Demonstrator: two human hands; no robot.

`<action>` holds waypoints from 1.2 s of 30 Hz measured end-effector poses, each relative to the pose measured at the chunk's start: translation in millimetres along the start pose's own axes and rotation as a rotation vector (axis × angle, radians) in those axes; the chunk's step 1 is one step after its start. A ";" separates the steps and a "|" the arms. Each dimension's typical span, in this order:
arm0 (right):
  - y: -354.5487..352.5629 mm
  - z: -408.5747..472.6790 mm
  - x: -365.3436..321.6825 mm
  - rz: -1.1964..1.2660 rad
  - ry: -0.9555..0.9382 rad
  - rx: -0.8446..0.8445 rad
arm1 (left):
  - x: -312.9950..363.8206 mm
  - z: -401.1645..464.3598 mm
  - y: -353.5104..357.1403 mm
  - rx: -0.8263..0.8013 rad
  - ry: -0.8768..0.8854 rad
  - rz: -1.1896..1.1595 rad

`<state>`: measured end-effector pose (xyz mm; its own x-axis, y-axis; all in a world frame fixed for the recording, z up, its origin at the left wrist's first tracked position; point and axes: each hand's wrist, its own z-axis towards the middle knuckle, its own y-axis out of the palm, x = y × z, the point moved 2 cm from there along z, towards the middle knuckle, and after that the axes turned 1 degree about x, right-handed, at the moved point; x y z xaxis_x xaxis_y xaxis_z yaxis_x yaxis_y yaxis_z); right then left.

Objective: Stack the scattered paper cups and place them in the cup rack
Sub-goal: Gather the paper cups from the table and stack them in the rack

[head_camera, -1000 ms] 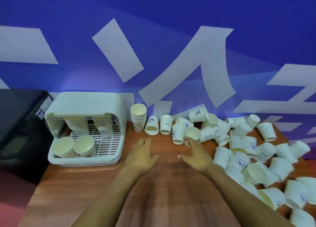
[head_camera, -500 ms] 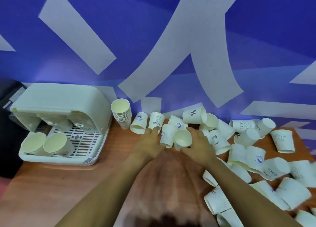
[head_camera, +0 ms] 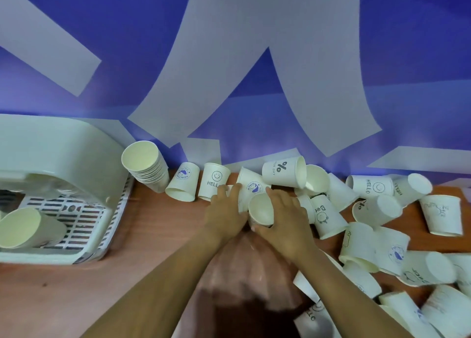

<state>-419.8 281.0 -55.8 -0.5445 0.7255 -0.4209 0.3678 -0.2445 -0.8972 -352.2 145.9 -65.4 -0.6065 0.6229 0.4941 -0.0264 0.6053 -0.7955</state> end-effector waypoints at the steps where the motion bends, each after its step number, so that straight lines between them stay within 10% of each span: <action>1: 1.1 1.6 1.0 -0.002 -0.004 0.012 | -0.4 1.2 1.4 0.010 0.004 0.007; 36: -50.2 -126.7 -160.4 0.032 -0.031 -0.002 | -105.5 -195.5 -133.2 0.190 0.138 -0.052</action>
<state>-255.4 258.4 73.7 -0.5552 0.6971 -0.4537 0.3868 -0.2665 -0.8828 -129.3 96.4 57.0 -0.4865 0.6632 0.5687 -0.2113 0.5423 -0.8132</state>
